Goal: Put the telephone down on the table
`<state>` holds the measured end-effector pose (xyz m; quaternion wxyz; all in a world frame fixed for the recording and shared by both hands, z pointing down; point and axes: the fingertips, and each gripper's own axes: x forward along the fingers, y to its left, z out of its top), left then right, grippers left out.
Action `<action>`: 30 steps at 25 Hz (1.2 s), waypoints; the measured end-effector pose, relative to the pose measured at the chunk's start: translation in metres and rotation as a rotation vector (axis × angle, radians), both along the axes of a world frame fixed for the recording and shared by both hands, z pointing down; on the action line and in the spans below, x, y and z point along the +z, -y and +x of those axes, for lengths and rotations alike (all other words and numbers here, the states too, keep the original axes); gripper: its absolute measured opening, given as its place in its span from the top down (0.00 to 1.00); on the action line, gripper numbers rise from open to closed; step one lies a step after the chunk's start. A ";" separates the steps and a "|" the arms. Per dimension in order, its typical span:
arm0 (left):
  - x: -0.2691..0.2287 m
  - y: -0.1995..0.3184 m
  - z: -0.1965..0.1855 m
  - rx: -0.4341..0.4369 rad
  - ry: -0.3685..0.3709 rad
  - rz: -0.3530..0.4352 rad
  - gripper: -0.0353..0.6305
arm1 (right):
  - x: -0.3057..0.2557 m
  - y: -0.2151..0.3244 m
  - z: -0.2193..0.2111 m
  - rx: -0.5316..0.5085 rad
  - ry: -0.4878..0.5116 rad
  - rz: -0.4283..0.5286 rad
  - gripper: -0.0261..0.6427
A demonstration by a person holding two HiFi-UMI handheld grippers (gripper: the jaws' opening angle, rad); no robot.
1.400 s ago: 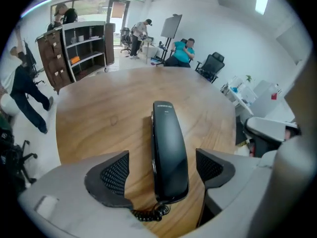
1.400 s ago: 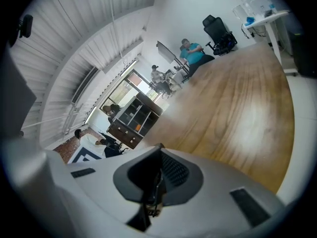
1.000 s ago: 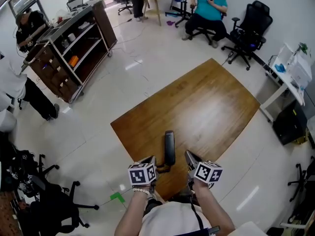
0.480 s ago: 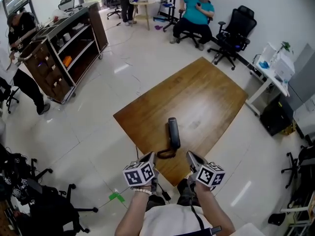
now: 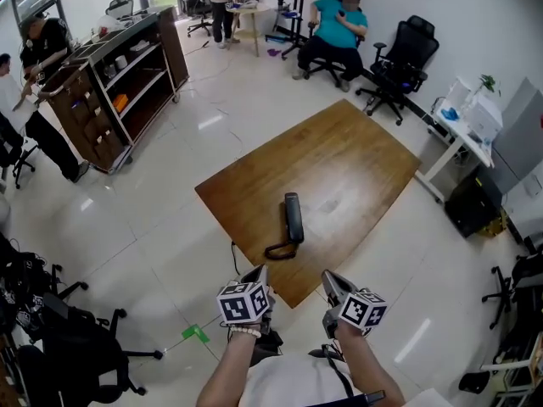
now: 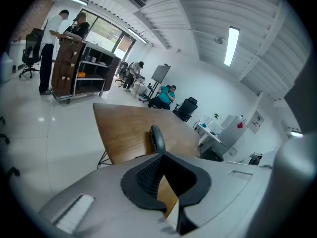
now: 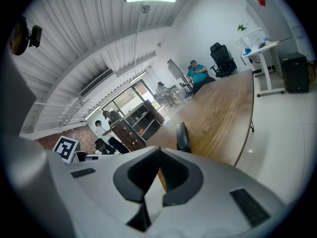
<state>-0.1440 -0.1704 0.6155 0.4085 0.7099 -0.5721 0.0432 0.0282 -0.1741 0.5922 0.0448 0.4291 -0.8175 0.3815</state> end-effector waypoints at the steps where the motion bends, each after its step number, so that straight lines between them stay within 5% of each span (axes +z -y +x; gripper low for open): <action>1: 0.000 -0.006 0.004 -0.008 0.002 -0.002 0.95 | 0.002 -0.005 0.004 -0.003 0.014 -0.007 0.95; 13: 0.008 -0.107 0.050 -0.127 0.080 -0.018 0.95 | 0.022 -0.088 0.041 -0.144 0.148 -0.034 0.95; 22: 0.019 -0.193 0.078 -0.168 0.209 -0.073 0.95 | 0.041 -0.153 0.081 -0.181 0.024 -0.053 0.95; 30: 0.003 -0.216 0.057 -0.147 0.207 -0.034 0.95 | 0.027 -0.168 0.087 -0.133 0.018 -0.011 0.95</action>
